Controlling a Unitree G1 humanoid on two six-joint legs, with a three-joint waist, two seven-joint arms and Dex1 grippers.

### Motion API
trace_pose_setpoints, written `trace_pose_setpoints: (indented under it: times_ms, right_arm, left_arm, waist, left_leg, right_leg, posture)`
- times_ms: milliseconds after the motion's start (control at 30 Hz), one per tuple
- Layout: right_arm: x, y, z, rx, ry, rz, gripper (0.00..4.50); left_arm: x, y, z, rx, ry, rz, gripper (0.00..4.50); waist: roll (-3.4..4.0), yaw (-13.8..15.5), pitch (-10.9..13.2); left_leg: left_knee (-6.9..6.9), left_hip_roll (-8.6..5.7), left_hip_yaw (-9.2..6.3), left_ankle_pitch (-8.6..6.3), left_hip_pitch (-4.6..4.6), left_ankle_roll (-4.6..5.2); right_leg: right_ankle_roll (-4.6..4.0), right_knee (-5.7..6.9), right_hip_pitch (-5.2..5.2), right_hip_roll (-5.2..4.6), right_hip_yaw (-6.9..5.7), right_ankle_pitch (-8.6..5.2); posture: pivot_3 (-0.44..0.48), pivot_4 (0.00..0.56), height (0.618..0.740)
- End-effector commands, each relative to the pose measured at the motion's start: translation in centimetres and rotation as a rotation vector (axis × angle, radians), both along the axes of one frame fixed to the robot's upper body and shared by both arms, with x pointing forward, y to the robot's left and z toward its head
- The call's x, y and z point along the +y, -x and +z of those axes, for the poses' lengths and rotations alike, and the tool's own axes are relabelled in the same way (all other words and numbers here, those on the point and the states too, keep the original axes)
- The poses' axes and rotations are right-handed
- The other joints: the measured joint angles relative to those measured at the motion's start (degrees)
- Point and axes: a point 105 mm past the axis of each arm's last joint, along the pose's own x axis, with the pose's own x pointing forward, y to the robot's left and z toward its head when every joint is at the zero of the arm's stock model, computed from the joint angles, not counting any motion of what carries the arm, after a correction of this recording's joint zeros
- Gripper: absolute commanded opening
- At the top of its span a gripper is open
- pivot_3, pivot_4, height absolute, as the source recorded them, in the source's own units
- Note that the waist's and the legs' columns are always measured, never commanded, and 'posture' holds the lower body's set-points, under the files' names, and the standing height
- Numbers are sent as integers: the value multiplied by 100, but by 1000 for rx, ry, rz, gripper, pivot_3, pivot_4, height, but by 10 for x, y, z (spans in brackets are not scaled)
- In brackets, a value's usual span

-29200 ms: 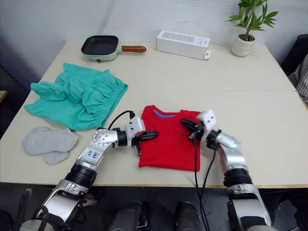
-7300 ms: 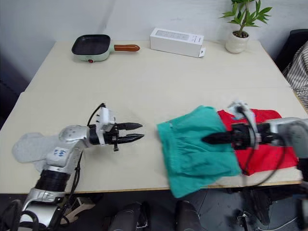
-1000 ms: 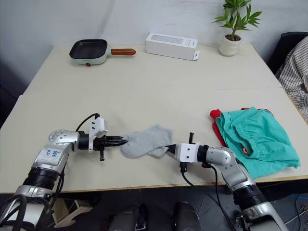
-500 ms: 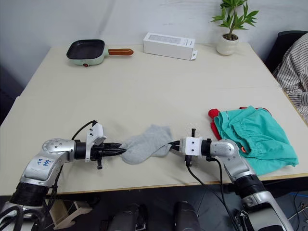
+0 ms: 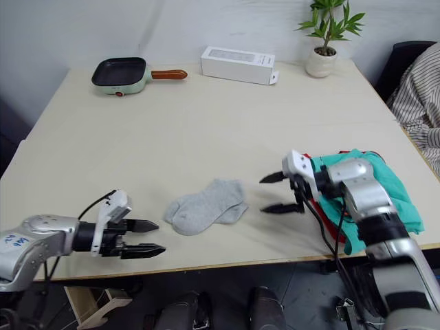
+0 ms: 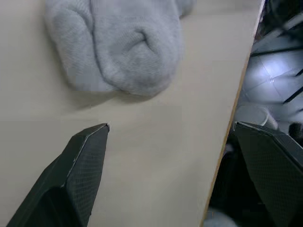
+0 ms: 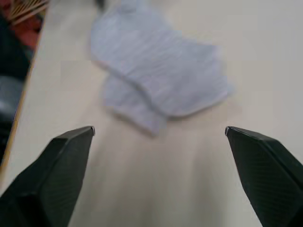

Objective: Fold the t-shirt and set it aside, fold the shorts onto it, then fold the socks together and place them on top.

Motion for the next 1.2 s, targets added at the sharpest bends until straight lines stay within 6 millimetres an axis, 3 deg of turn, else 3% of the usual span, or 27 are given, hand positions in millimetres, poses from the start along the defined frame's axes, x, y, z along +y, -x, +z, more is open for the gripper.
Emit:
trace_pose_setpoints:
  times_ms: [33,267,333,400,700,733,800,1033,1200]
  right_arm:
    - [8,-20,-10,127,11,-138,4425]
    - [46,-35,-18,182,1,-148,4425]
    - [54,-35,-16,195,-27,-140,4046]
    - [59,-35,-15,192,-34,-136,3509]
    - [56,-33,-6,160,-85,-123,208]
    - [56,-31,-5,160,-89,-120,0]
    - [56,-29,-3,158,-107,-118,0]
    - [42,-18,17,148,-220,-170,0]
    - [27,2,26,137,-295,-220,0]
  left_arm:
    - [-12,3,-4,55,-24,51,4424]
    - [-37,1,-18,129,-6,75,4424]
    - [-38,-3,-20,125,-5,109,4231]
    - [-37,-5,-22,120,-4,136,3777]
    - [-40,-2,-16,148,70,145,833]
    - [-40,-2,-16,148,70,146,555]
    - [-39,-2,-11,140,80,144,16]
    - [-33,5,12,119,150,62,16]
    - [-22,0,32,39,202,48,16]
  waist:
    - [-1,27,0]
    - [1,38,-1]
    - [1,37,-2]
    - [2,35,-2]
    - [1,3,-2]
    - [1,1,-2]
    - [1,2,-2]
    - [1,7,-2]
    - [0,15,-1]
  left_leg:
    - [0,-1,-1,1,-3,-1]
    - [7,-23,3,5,-7,12]
    - [8,-24,1,6,-5,13]
    - [8,-23,1,7,-2,12]
    - [3,-20,2,2,-5,4]
    - [1,-18,2,2,-5,3]
    - [0,-12,2,1,-5,1]
    - [-2,-10,4,-2,-8,-5]
    - [-6,-11,4,-16,-8,-28]
  right_leg:
    - [0,0,-1,1,-2,0]
    - [10,-5,8,-4,0,6]
    - [12,-4,11,-6,0,6]
    - [12,-2,12,-5,1,7]
    - [12,-4,7,0,1,6]
    - [12,-3,6,3,1,6]
    - [11,-3,6,9,2,6]
    - [9,-11,0,10,5,5]
    - [8,-16,-2,7,6,4]
  posture:
    - [0,150,740]
    - [0,150,740]
    - [0,150,740]
    - [0,150,740]
    - [0,150,740]
    - [0,150,740]
    - [0,150,740]
    - [0,150,740]
    - [0,150,740]
